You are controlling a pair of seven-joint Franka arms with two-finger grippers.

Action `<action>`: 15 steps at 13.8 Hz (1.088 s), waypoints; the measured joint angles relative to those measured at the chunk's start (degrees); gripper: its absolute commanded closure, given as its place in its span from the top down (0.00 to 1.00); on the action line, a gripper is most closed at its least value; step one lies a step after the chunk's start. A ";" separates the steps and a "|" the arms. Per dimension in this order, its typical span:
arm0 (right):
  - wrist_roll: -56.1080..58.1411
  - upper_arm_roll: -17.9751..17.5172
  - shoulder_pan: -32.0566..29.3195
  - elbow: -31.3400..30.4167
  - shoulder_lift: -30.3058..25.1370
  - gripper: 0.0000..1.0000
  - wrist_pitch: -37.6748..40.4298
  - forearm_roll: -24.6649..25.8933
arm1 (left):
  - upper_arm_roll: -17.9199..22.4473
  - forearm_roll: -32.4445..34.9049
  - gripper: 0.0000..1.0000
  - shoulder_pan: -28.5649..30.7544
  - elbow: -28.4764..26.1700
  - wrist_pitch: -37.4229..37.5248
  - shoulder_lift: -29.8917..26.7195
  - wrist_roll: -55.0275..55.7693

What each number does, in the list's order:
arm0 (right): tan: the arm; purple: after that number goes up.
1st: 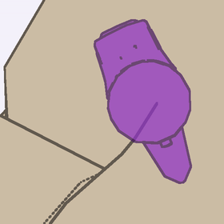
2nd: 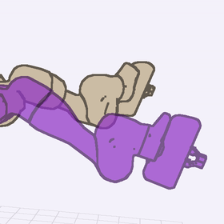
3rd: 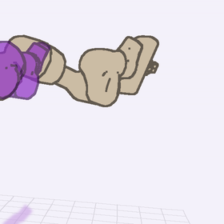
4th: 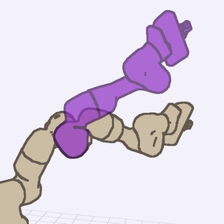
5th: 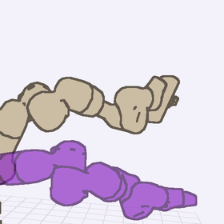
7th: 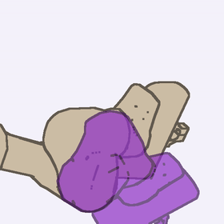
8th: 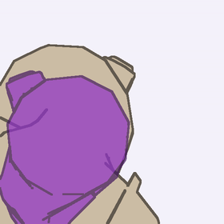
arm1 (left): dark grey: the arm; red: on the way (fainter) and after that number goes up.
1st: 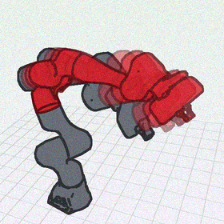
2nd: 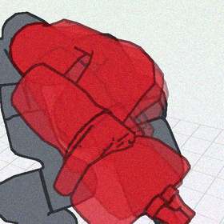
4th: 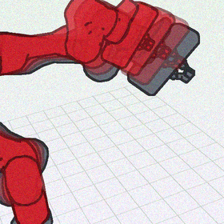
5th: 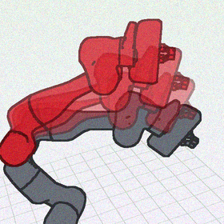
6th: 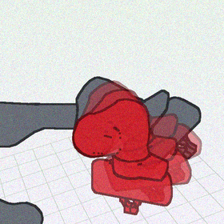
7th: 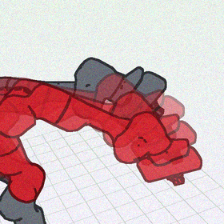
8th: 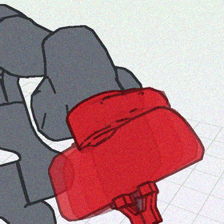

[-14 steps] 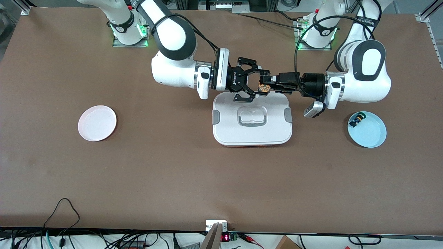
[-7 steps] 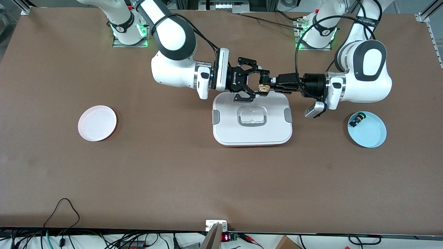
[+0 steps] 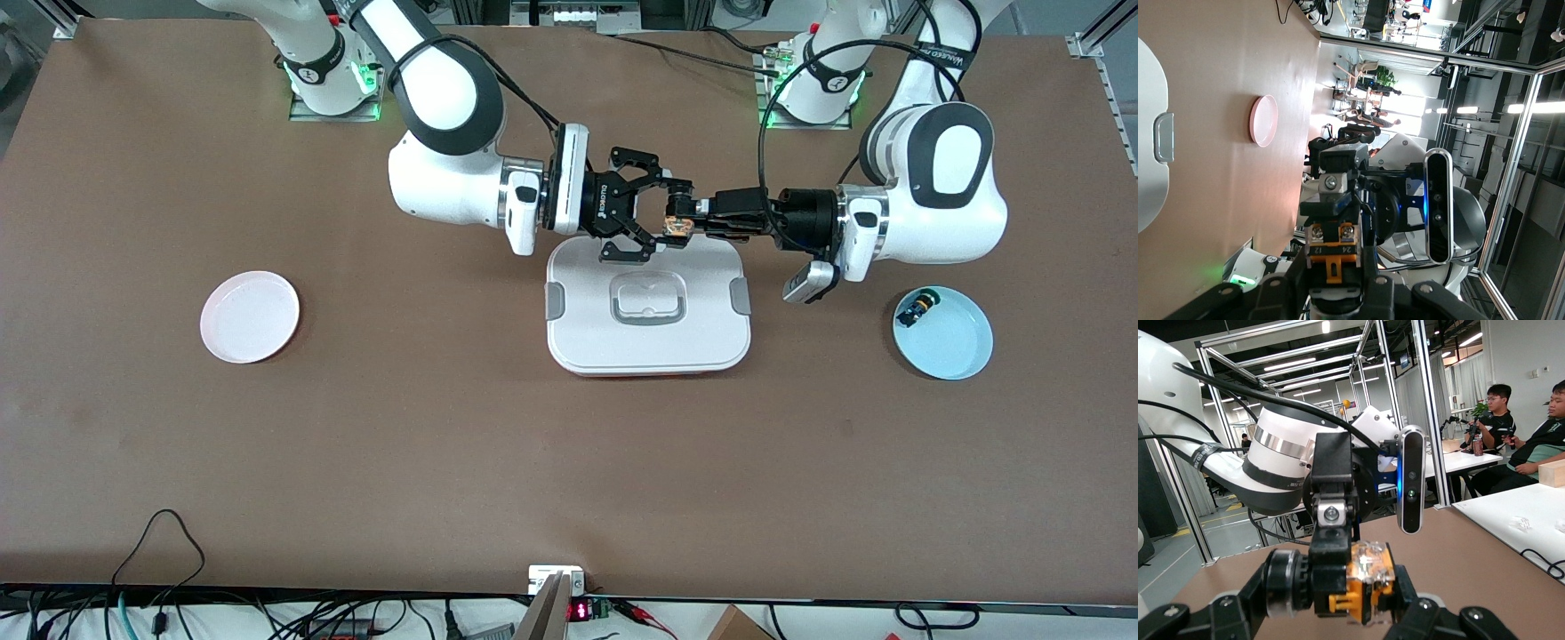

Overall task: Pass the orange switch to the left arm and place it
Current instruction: 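Grasp the orange switch with the left gripper, then open the right gripper, then place the switch on the blue plate while the right gripper withdraws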

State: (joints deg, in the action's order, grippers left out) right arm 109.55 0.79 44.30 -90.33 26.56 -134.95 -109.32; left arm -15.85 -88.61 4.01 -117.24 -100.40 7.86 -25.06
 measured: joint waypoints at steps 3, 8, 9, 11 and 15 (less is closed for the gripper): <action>-0.12 0.26 -0.19 0.00 0.08 1.00 -0.62 -0.14 | 0.06 0.00 0.13 0.39 0.19 0.00 -0.31 0.00; -0.13 0.77 -2.74 0.02 0.09 1.00 2.39 -0.09 | 0.22 8.98 0.13 1.34 1.93 -0.82 -0.66 -0.08; -0.11 0.95 -4.43 0.01 0.10 1.00 4.90 0.43 | 0.24 12.63 0.13 1.70 2.63 -0.80 -0.69 -0.08; -0.09 1.14 -8.37 -0.14 0.14 1.00 10.65 3.33 | 0.35 19.88 0.13 2.57 3.64 -0.80 -0.68 -0.08; -0.09 1.41 -16.73 -0.81 0.21 1.00 25.20 10.52 | 0.47 35.63 0.14 4.76 4.33 -0.81 -0.59 -0.31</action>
State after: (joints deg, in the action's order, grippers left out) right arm 109.46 2.20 27.57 -91.14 26.77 -109.75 -98.80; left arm -15.38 -52.98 8.77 -112.91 -101.21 7.27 -25.37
